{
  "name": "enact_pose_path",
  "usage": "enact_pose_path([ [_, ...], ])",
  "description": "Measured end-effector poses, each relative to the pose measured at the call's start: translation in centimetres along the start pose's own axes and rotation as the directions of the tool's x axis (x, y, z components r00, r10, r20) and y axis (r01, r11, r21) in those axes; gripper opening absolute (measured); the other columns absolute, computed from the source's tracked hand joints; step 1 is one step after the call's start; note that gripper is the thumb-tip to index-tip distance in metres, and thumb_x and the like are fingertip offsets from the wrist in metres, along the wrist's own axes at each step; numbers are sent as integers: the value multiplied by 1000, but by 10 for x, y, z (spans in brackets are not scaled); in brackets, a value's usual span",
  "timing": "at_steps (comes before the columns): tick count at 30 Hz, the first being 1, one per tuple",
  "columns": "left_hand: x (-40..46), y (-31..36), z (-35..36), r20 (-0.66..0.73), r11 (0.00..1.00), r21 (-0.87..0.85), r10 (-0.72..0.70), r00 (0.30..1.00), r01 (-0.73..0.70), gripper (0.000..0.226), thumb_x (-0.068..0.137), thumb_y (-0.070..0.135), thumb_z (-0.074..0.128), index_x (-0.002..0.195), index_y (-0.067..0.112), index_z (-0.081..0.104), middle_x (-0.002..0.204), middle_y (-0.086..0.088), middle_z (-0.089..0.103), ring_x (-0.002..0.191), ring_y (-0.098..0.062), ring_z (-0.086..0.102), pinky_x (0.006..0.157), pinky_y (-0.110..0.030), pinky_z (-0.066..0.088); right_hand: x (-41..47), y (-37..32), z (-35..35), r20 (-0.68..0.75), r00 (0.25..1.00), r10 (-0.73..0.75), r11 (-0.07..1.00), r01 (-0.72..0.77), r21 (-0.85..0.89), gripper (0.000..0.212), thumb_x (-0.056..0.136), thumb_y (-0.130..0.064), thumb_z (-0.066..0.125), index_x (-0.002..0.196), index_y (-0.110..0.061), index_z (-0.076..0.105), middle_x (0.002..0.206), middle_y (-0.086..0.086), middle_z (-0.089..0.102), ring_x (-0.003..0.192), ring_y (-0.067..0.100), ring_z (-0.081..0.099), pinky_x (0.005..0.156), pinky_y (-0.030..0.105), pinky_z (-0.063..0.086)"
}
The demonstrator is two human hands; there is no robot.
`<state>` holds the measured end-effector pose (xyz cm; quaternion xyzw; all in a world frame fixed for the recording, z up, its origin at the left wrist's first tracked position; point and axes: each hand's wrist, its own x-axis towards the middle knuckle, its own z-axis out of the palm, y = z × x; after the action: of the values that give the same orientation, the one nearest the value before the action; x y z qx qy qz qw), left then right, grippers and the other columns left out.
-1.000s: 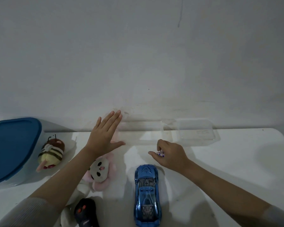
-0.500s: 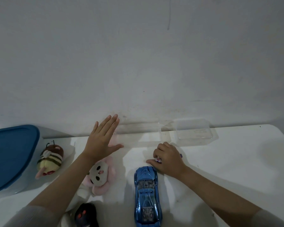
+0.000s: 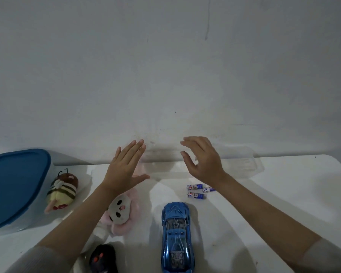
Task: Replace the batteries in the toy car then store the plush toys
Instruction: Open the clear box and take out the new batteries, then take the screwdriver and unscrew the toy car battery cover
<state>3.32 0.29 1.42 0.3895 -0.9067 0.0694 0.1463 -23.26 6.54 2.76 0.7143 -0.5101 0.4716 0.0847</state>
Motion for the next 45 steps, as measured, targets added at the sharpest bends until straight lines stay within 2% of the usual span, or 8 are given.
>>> enact_pose_path([
  [9, -1, 11, 2, -37, 998, -46, 34, 999, -36, 53, 82, 40, 59, 123, 6, 55, 108, -10, 69, 94, -25, 67, 82, -38, 56, -16, 10, 11, 348, 936, -50, 999, 43, 29, 24, 83, -12, 63, 105, -14, 72, 102, -1, 74, 92, 12, 69, 78, 17, 50],
  [12, -2, 11, 8, 8, 997, -46, 67, 998, -67, 40, 84, 38, 53, 105, 8, 69, 101, -11, 72, 89, -28, 69, 70, -38, 60, -25, 11, 16, 404, 915, -16, 999, -1, 43, 19, 82, -15, 64, 98, -13, 74, 102, 3, 74, 93, 17, 70, 75, 29, 59],
  [18, -2, 9, 11, 100, 999, -52, 14, 995, -9, 34, 71, 37, 72, 96, 14, 73, 102, -10, 73, 90, -29, 70, 65, -42, 60, -28, 12, 19, 457, 889, 19, 999, -37, 30, 18, 76, -18, 72, 94, -14, 75, 104, 5, 73, 96, 23, 69, 73, 34, 59],
  [26, -2, 18, 13, 13, 999, -34, 18, 1000, -18, 34, 57, 24, 90, 85, 11, 75, 90, -12, 73, 76, -29, 71, 50, -37, 59, -37, 7, 25, 391, 920, -21, 999, 28, -14, 24, 63, -8, 86, 84, -13, 76, 97, 4, 74, 89, 22, 71, 60, 27, 59],
  [33, 2, 7, 0, 83, 948, -285, -126, 989, 144, 44, 73, 43, 76, 108, 17, 68, 109, 2, 65, 97, -15, 61, 79, -30, 51, -28, -1, 22, 498, 860, 106, 994, -74, -84, 27, 81, -30, 69, 100, -11, 71, 109, 5, 69, 102, 23, 63, 67, 36, 58],
  [37, -16, -19, -11, 40, 856, -426, -305, 951, 293, 38, 78, 17, 74, 114, 10, 64, 114, -5, 61, 103, -19, 59, 85, -28, 47, -15, -26, 30, 435, 893, 117, 993, -97, -69, 24, 84, -27, 66, 100, -10, 70, 105, 5, 70, 100, 24, 64, 70, 35, 57],
  [40, -39, -50, -11, 137, 836, -416, -330, 934, 357, 49, 75, 8, 71, 122, 12, 58, 125, -7, 56, 115, -24, 55, 96, -42, 48, -2, -53, 45, 432, 900, 46, 999, -53, 3, 18, 82, -22, 66, 96, -11, 70, 98, 3, 71, 92, 23, 66, 65, 30, 57],
  [45, -52, -75, -2, 326, 907, -253, -246, 913, 335, 53, 82, 29, 69, 132, 26, 53, 145, 0, 42, 129, -26, 41, 103, -43, 42, 20, -90, 82, 548, 836, 22, 999, -42, 23, 20, 88, -18, 59, 104, -11, 69, 109, 1, 69, 104, 23, 60, 77, 35, 53],
])
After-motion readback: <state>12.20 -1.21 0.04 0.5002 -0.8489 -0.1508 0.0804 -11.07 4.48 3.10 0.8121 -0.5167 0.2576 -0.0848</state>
